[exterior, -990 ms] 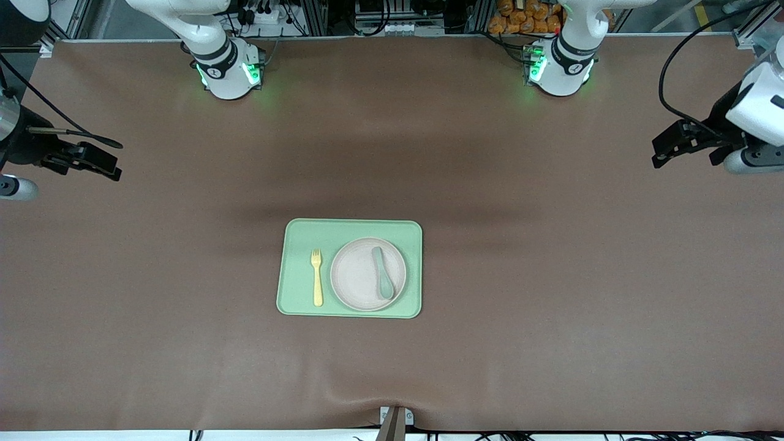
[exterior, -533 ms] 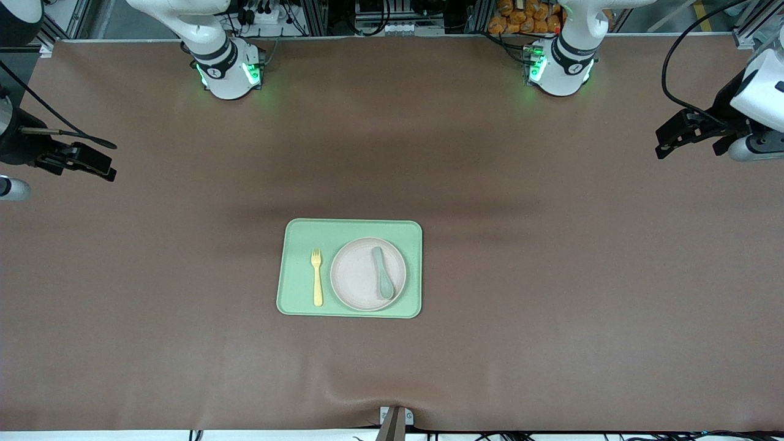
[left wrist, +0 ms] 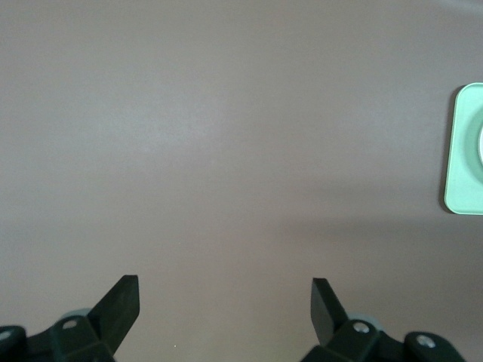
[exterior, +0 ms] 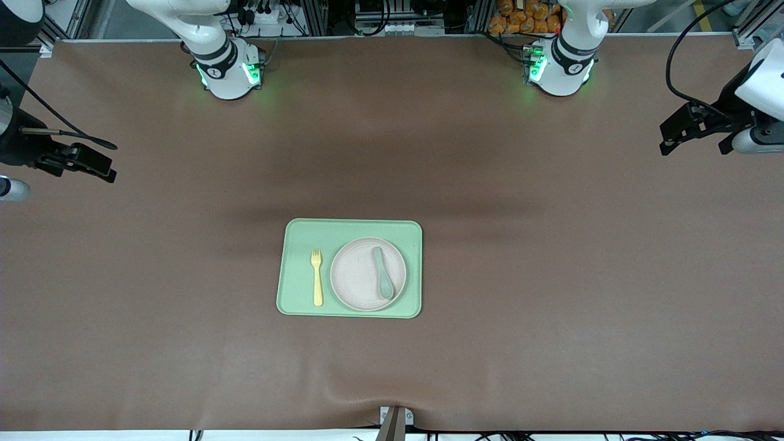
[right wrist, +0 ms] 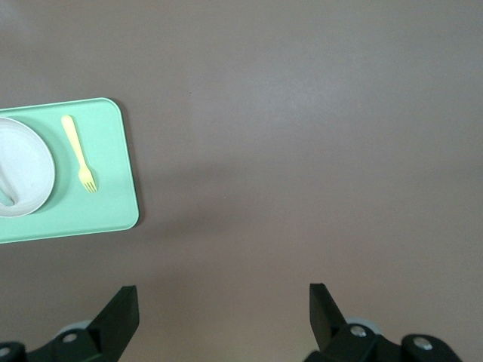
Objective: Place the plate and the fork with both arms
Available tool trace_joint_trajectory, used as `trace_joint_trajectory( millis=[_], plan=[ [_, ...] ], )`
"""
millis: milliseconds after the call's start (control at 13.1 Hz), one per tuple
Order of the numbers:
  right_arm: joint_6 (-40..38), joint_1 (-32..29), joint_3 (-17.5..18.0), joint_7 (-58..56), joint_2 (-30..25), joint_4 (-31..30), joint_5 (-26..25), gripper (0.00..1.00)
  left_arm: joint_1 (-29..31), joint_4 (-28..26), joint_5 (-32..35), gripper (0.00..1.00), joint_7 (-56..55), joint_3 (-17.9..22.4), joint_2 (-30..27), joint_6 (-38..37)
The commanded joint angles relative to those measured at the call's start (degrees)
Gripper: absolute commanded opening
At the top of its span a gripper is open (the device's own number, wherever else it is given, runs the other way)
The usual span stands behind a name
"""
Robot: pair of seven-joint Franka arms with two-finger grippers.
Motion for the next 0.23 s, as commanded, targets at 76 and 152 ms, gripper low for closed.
trace_joint_trajectory(
  millis=[76, 152],
  plan=[
    [-0.3, -0.8, 0.8, -0.1, 0.0, 0.9, -0.6, 1.00, 0.5, 0.0, 0.2, 1.00, 1.2, -0.5, -0.7, 0.3],
    [-0.3, -0.8, 0.8, -0.1, 0.0, 0.9, -0.6, 1.00, 0.4, 0.2, 0.2, 1.00, 1.2, -0.6, -0.6, -0.6]
  ],
)
